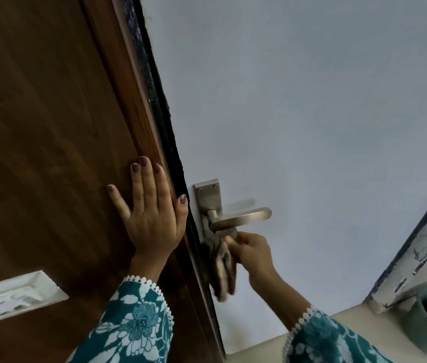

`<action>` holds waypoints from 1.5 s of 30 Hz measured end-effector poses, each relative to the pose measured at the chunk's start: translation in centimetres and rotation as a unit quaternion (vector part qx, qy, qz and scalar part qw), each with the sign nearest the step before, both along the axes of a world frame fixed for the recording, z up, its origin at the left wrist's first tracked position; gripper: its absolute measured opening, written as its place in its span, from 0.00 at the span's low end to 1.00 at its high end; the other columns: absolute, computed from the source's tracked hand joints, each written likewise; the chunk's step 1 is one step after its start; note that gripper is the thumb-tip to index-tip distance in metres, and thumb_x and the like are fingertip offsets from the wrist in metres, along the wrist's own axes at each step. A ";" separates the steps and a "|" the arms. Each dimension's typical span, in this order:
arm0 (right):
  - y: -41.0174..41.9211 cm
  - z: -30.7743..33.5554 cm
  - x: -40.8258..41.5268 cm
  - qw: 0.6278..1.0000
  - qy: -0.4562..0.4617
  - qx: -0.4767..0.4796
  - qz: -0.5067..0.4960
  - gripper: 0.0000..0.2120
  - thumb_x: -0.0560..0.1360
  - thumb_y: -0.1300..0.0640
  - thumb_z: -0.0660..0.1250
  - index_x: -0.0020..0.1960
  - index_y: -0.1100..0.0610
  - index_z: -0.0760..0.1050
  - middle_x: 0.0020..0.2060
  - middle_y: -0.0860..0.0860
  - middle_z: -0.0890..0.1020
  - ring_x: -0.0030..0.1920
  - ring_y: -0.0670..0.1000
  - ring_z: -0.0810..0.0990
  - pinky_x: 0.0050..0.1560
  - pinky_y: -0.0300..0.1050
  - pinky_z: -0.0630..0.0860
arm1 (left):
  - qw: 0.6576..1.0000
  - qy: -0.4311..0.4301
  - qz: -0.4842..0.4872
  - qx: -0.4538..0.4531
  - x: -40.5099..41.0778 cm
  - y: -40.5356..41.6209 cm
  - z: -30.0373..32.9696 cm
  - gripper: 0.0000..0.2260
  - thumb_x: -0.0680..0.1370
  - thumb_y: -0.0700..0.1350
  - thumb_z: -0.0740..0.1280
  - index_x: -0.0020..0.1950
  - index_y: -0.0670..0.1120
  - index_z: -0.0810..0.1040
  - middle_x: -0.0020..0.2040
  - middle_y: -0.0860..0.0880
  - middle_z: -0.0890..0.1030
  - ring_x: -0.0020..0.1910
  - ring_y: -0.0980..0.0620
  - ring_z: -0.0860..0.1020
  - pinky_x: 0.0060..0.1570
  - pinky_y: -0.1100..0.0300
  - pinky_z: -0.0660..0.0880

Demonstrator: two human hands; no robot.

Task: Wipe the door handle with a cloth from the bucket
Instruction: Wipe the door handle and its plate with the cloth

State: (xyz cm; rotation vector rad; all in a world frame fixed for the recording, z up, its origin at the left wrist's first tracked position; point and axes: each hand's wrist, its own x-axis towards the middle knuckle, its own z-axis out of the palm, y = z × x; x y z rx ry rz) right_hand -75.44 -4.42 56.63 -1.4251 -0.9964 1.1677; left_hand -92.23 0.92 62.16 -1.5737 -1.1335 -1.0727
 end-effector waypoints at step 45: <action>6.3 6.2 9.5 0.710 -0.634 0.159 0.261 0.16 0.73 0.57 0.63 0.61 0.53 0.72 0.54 0.48 0.80 0.55 0.52 0.77 0.47 0.42 0.69 | 0.999 -0.018 -0.030 -0.025 -0.2 -0.5 0.2 0.26 0.82 0.52 0.47 0.77 0.43 0.49 0.79 0.50 0.44 0.78 0.49 0.49 0.73 0.42 0.39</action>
